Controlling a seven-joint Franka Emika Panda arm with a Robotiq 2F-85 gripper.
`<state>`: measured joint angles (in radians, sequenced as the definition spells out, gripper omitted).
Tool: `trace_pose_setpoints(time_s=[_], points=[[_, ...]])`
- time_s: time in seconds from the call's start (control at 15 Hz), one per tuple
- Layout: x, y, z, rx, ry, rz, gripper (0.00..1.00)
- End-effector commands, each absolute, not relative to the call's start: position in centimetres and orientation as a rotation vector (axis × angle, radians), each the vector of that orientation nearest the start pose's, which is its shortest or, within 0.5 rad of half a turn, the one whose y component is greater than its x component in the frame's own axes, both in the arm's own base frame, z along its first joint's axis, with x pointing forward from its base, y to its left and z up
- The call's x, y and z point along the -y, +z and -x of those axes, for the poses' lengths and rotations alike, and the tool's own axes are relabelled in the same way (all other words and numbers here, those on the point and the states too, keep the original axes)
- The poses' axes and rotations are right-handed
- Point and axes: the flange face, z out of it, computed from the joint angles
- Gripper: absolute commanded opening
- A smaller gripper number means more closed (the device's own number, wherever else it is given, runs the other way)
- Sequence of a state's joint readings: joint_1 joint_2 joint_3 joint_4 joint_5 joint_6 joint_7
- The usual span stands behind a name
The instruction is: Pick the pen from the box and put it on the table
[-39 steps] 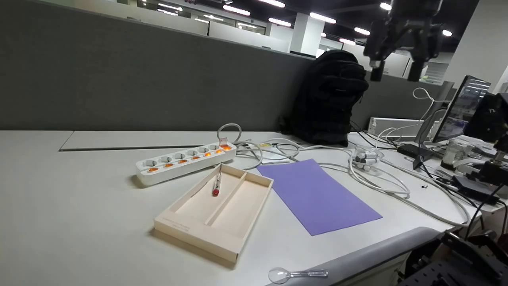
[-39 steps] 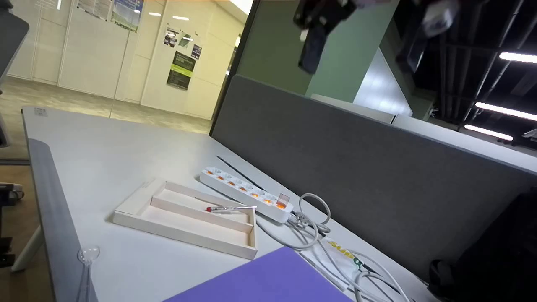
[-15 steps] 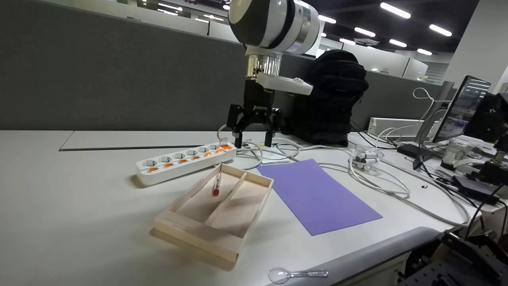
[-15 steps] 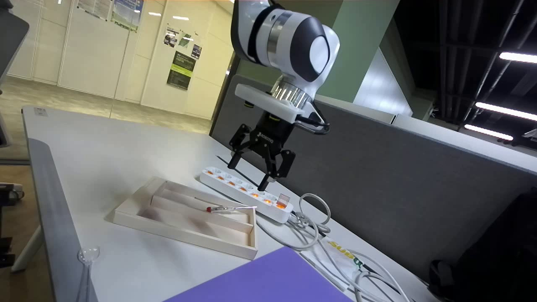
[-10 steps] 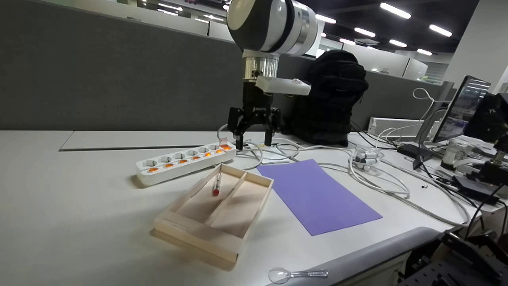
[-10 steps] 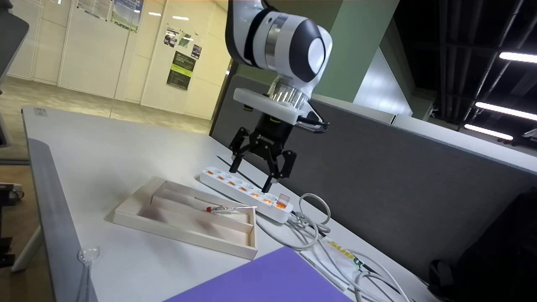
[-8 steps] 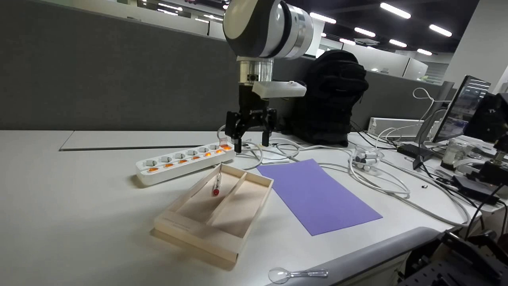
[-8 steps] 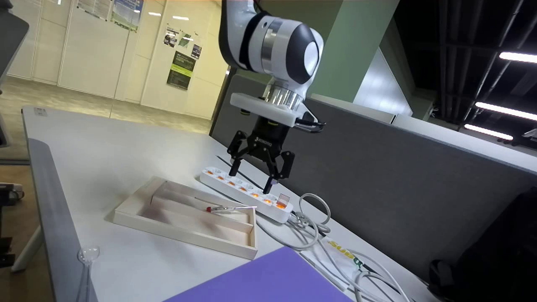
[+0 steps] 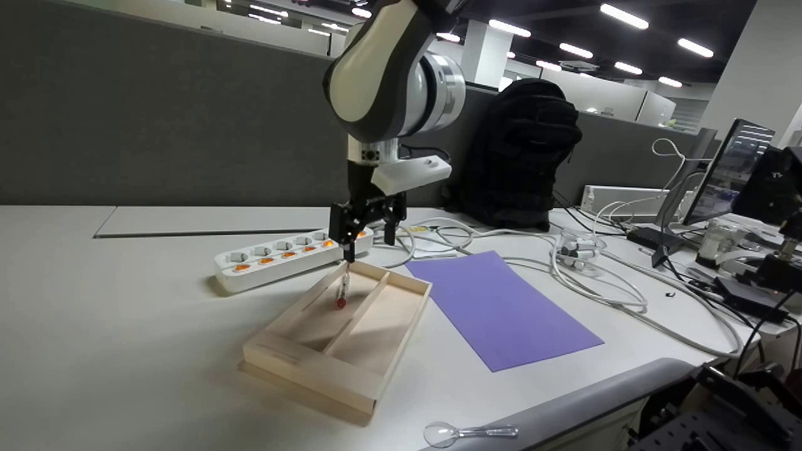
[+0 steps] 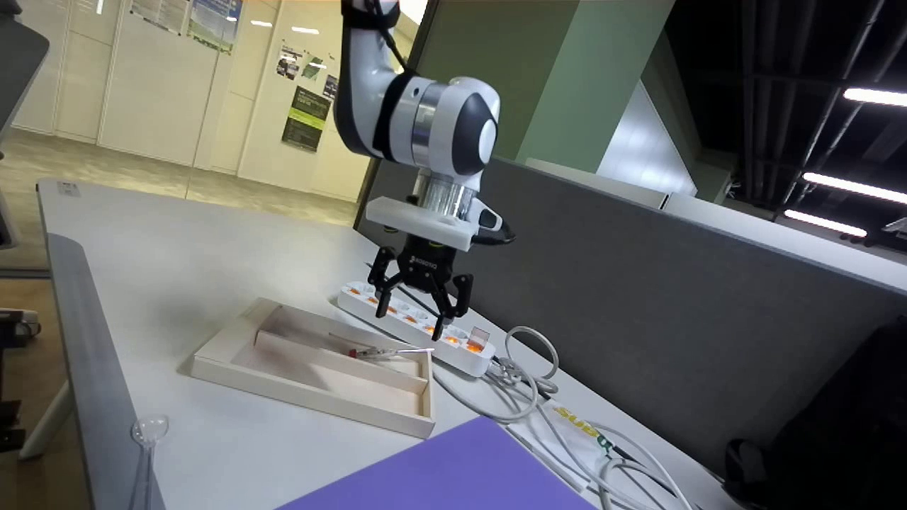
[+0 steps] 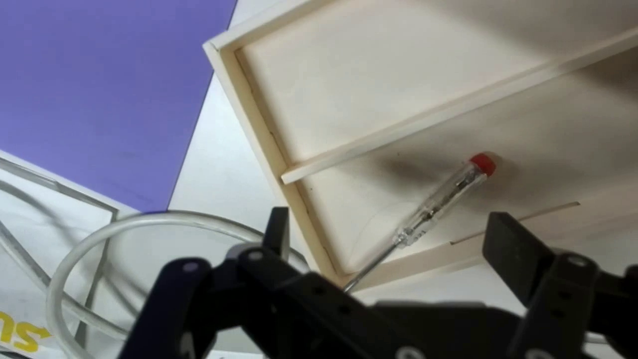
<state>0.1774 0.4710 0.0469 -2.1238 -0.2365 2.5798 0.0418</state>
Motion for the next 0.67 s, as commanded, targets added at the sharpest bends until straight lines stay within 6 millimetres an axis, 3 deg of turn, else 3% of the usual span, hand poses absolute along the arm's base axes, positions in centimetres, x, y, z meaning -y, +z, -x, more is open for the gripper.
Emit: trace_pose_setpoints(time_s=[0.0, 0.4, 0.47, 0.6], points=[[-14.2, 16.5, -57.1, 0.608, -0.064, 3.173, 1.00], [-14.9, 14.1, -57.6, 0.615, -0.093, 3.136, 1.00], [-15.0, 13.9, -57.7, 0.618, -0.093, 3.131, 0.84], [-15.2, 13.6, -57.7, 0.625, -0.091, 3.125, 0.67]])
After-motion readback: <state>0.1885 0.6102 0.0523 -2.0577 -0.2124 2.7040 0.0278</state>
